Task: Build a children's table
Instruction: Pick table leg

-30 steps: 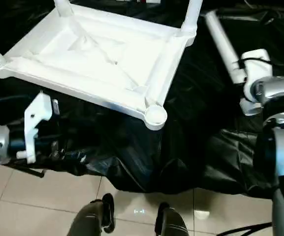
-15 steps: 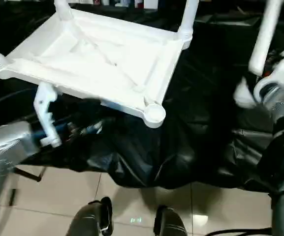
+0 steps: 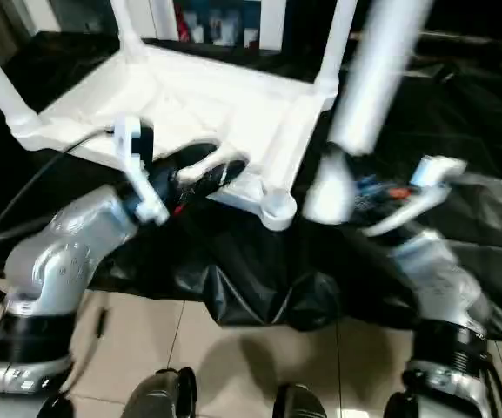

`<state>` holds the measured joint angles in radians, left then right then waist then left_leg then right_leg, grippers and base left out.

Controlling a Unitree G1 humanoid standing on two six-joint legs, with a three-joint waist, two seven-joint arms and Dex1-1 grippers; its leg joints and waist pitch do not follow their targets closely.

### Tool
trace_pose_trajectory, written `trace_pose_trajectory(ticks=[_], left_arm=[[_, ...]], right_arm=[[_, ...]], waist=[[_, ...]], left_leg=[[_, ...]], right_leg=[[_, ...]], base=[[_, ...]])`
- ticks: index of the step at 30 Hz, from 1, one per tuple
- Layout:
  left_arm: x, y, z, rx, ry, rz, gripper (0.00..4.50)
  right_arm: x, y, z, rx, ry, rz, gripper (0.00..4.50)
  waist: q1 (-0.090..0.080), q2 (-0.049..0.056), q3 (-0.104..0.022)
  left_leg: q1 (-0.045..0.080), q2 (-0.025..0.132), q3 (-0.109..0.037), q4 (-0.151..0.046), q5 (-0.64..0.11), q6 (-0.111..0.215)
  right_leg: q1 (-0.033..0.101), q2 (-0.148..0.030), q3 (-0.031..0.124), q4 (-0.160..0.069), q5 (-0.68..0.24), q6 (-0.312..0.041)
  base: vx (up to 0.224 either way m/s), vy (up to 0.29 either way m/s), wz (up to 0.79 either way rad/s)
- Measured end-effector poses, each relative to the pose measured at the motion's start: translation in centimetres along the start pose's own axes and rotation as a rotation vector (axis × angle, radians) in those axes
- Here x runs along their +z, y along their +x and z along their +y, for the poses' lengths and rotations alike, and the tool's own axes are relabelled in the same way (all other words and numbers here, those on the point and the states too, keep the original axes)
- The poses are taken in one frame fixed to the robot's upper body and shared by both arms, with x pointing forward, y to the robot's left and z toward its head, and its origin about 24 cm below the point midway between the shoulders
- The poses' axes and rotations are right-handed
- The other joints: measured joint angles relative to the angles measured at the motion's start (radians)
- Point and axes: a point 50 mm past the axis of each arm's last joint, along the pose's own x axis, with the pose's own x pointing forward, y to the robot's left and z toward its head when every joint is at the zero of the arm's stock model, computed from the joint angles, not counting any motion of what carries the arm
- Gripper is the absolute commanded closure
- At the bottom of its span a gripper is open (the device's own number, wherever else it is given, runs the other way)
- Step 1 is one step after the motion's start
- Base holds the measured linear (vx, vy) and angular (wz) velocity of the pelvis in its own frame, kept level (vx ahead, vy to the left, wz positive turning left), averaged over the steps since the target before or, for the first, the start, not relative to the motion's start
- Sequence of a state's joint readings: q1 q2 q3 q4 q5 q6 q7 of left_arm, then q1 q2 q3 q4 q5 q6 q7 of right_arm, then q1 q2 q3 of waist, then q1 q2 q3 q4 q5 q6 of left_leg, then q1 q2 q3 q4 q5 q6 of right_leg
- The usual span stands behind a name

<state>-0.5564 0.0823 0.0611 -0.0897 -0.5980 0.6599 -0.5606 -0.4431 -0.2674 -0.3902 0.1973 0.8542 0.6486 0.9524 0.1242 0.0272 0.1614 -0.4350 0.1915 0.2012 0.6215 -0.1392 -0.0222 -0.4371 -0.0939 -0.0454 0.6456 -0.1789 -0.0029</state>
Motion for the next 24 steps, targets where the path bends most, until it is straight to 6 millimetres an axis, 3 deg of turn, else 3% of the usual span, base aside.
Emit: trace_pose_trajectory(ticks=[2, 9, 17, 24], left_arm=[[0.2, 0.4, -0.1, -0.02, -0.069, -0.024, 0.0], [-0.6, 1.8, -1.4, -0.109, -0.206, -0.034, 0.0], [-0.7, 1.9, -1.5, -0.1, -0.284, -0.041, 0.0], [-1.7, 2.2, -0.1, 0.096, -0.267, 0.023, 0.0]], right_arm=[[-0.7, 0.7, 0.9, 0.04, -0.016, 0.057, 2.62], [-3.5, 2.2, 1.0, -0.008, -0.037, 0.222, 2.62], [-4.0, 2.8, 1.3, -0.04, -0.12, 0.285, 2.62], [-6.3, 4.1, 1.3, -0.107, -0.242, 0.401, 2.63]], waist=[[0.002, -0.007, -0.009], [-0.002, -0.013, -0.014], [-0.011, -0.022, -0.018], [-0.013, -0.025, -0.02]], left_leg=[[0.002, 0.0, -0.001, -0.001, 0.0, 0.0], [-0.001, -0.002, -0.001, -0.007, 0.0, 0.0], [0.0, -0.008, -0.001, -0.011, 0.0, 0.0], [0.001, -0.011, -0.001, -0.023, 0.0, 0.0]], right_leg=[[0.002, 0.0, 0.0, 0.0, -0.001, 0.002], [0.004, 0.0, -0.002, -0.023, -0.002, 0.003], [0.006, -0.002, 0.002, -0.04, -0.002, 0.003], [0.007, -0.002, 0.0, -0.057, -0.002, 0.004]], base=[[0.0, 0.0, 0.0], [0.0, 0.0, 0.0], [0.0, 0.0, 0.0], [0.0, 0.0, 0.0]])
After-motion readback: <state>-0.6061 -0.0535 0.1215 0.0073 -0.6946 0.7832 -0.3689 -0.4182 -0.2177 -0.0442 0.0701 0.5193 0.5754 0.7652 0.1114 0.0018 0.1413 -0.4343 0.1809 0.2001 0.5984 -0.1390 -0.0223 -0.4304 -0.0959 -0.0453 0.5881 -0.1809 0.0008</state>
